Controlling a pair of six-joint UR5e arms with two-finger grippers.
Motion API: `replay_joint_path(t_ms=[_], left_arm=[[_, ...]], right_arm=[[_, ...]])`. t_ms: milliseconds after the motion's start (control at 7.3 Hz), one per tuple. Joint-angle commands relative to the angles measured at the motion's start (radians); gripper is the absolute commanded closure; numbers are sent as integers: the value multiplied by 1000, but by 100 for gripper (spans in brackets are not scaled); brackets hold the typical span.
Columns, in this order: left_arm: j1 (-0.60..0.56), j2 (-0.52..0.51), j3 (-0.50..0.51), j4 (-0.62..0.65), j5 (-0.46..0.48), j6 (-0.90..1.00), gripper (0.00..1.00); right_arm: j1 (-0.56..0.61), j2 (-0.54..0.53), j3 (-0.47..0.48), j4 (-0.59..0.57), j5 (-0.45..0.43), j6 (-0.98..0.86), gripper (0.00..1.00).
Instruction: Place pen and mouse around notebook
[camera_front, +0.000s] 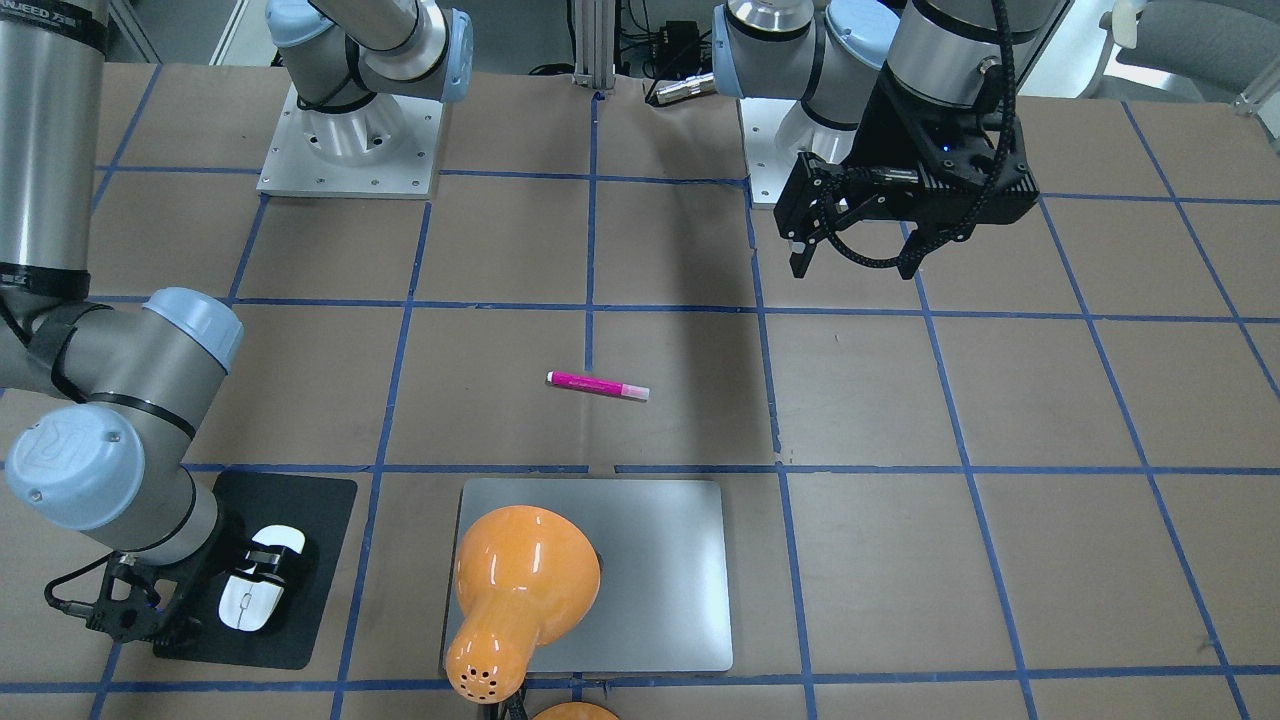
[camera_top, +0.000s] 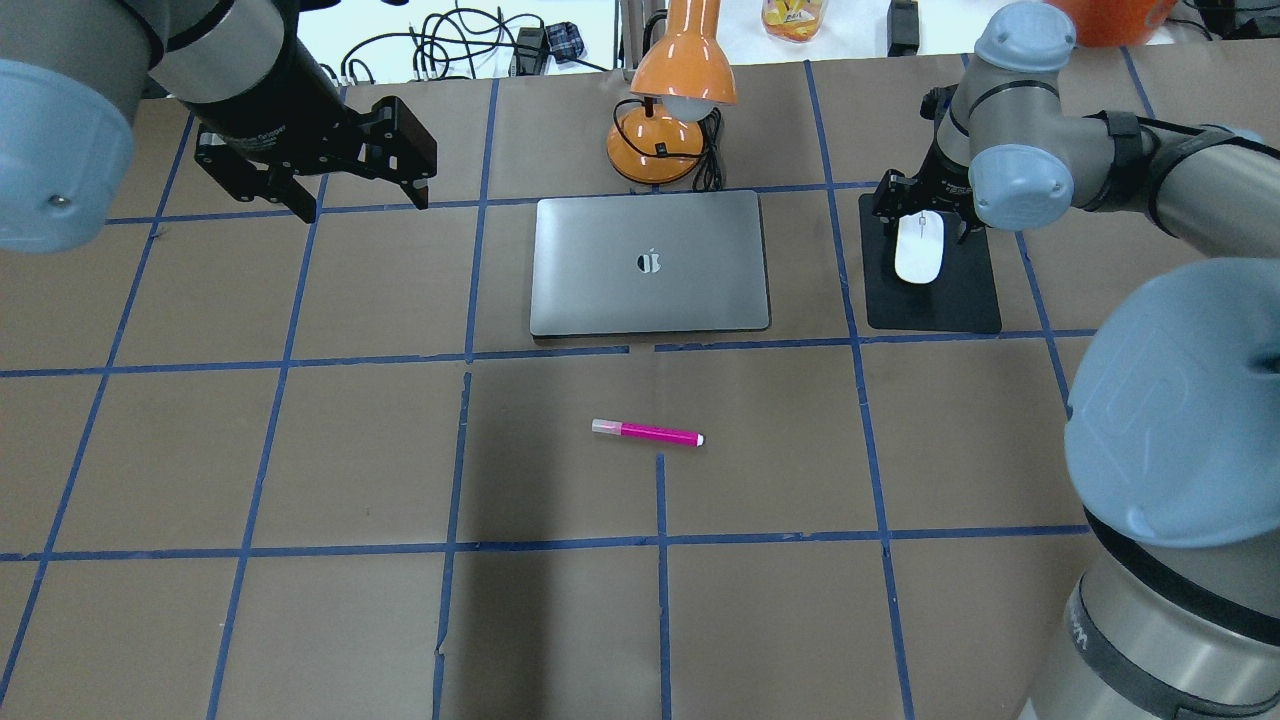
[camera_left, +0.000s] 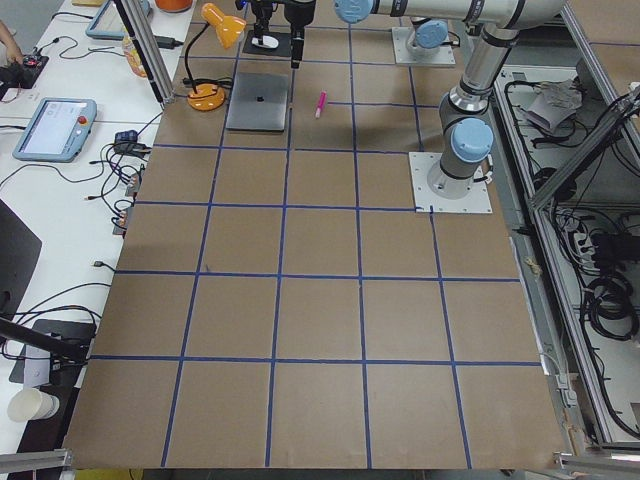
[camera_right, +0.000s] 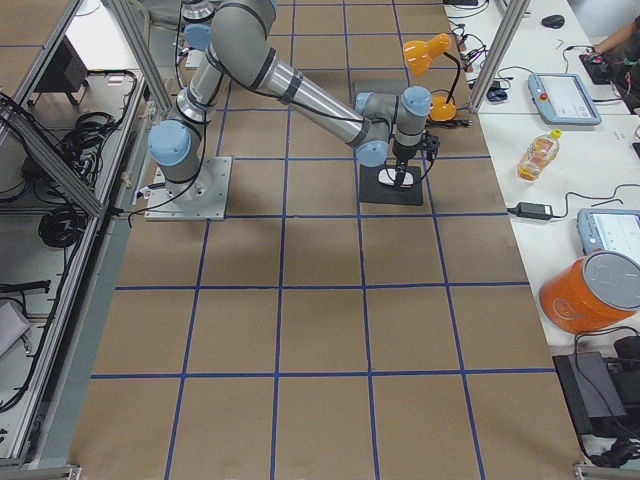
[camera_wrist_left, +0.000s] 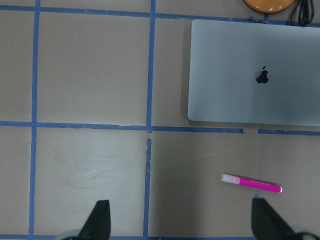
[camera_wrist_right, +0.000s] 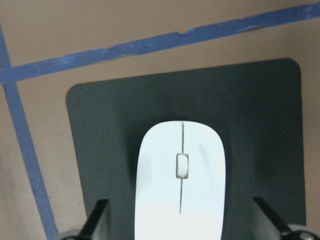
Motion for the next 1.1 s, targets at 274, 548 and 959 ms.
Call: replay_joint_path(t_ms=[274,548,959], left_arm=[[0,1,-1,1,3,0,0],[2,1,-1,6,3,0,0],[6,3,-1,4,1,2,0]], right_arm=[[4,-204,-23,264,8,4,0],[45,-382,-8,455,17,18,0],[85,-562,-5,664,33,16,0]])
